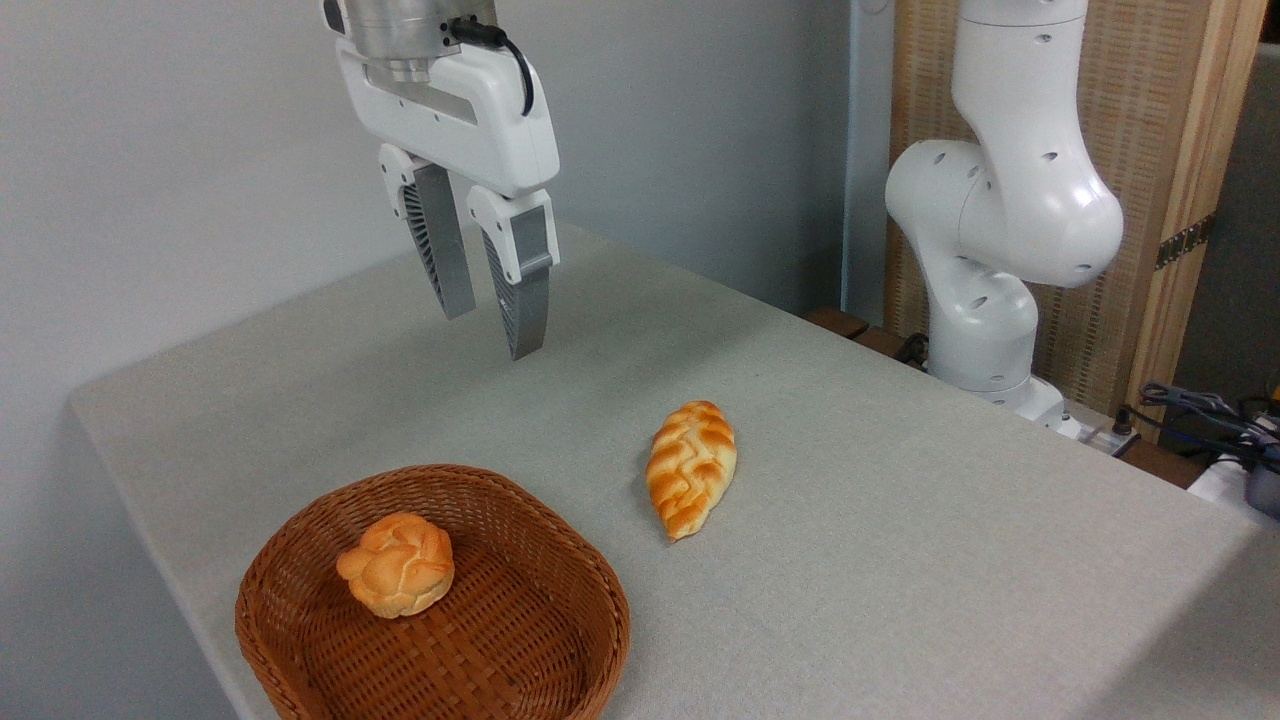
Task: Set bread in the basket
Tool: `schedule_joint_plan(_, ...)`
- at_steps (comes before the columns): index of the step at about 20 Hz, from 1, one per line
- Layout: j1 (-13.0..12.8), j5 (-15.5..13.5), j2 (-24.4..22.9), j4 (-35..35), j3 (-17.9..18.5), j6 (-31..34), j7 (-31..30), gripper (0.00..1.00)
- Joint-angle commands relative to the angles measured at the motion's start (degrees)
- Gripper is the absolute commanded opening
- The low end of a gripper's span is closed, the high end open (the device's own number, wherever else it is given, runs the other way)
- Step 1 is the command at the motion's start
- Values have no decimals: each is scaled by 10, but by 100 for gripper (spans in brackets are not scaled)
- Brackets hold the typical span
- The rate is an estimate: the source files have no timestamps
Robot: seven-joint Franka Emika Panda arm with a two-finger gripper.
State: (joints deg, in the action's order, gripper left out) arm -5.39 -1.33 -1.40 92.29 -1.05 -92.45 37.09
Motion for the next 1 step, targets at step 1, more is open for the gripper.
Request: schedule_joint_plan(1, -8, 12, 9, -14, 5, 15, -4, 100)
